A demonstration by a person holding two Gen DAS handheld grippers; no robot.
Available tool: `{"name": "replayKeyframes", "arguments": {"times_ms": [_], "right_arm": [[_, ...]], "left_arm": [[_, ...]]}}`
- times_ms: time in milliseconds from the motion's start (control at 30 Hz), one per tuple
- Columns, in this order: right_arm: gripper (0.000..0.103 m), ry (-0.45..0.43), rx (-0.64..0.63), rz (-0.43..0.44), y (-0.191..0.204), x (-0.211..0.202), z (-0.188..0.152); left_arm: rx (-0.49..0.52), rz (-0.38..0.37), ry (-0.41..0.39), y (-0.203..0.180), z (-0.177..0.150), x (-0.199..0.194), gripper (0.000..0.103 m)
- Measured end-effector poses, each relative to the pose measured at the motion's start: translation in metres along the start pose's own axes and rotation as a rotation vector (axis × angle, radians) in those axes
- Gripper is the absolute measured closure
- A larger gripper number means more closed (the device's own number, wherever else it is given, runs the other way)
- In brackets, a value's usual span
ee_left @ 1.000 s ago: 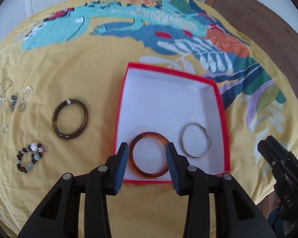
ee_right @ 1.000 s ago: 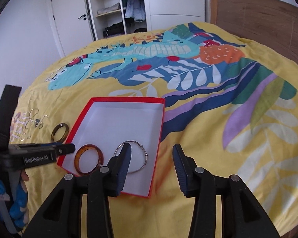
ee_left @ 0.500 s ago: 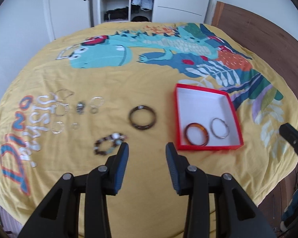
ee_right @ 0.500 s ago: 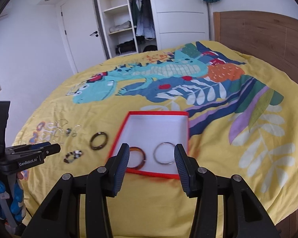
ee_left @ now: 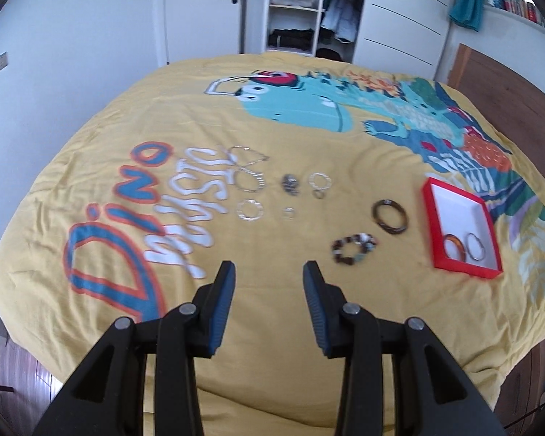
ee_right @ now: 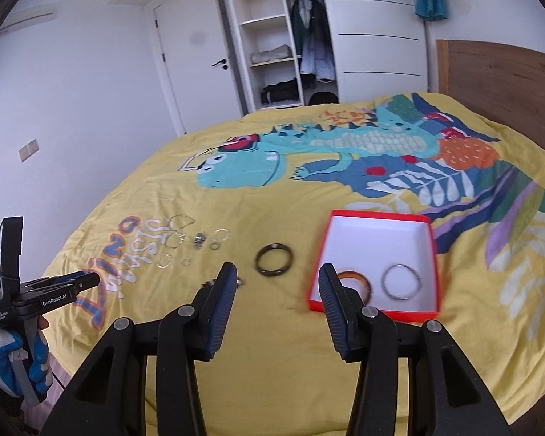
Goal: Organize jewelry
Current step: 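Lift both open tools up out of the red box, then move both tools toward the silver earrings and rings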
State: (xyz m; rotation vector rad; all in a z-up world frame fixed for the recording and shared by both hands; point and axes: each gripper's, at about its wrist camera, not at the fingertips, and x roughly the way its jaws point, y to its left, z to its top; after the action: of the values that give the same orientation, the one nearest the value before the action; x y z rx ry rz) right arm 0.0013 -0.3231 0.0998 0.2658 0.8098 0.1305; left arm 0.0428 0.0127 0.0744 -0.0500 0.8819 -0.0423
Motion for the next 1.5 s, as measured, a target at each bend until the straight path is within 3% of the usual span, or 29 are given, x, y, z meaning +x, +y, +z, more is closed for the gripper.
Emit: {"name": "replayKeyframes", "arguments": {"times_ms": [200, 400, 667, 800, 1100, 1500], "right_arm": [[0.057, 0.031, -0.037, 0.034, 0.024, 0.027, -0.002], [0.057, 0.063, -0.049, 0.035, 0.028, 0.051, -0.005], [0.057, 0.124, -0.065, 0.055, 0.034, 0.094, -0.006], [0.057, 0.158, -0.074, 0.080, 0.039, 0.121, -0.004], [0.057, 0.209, -0.100, 0.127, 0.049, 0.179, 0.005], [0.057, 0.257, -0.106, 0.166, 0.051, 0.235, 0.005]], "left_arm": [[-0.042, 0.038, 0.013, 0.038, -0.005, 0.021, 0.066], [-0.075, 0.043, 0.034, 0.052, -0.007, 0.046, 0.066], [-0.075, 0.028, 0.077, 0.057, -0.005, 0.084, 0.065], [-0.083, 0.003, 0.093, 0.059, 0.001, 0.104, 0.057], [-0.126, -0.029, 0.132, 0.067, 0.027, 0.151, 0.057], [-0.090, -0.054, 0.157, 0.048, 0.041, 0.188, 0.057]]}}
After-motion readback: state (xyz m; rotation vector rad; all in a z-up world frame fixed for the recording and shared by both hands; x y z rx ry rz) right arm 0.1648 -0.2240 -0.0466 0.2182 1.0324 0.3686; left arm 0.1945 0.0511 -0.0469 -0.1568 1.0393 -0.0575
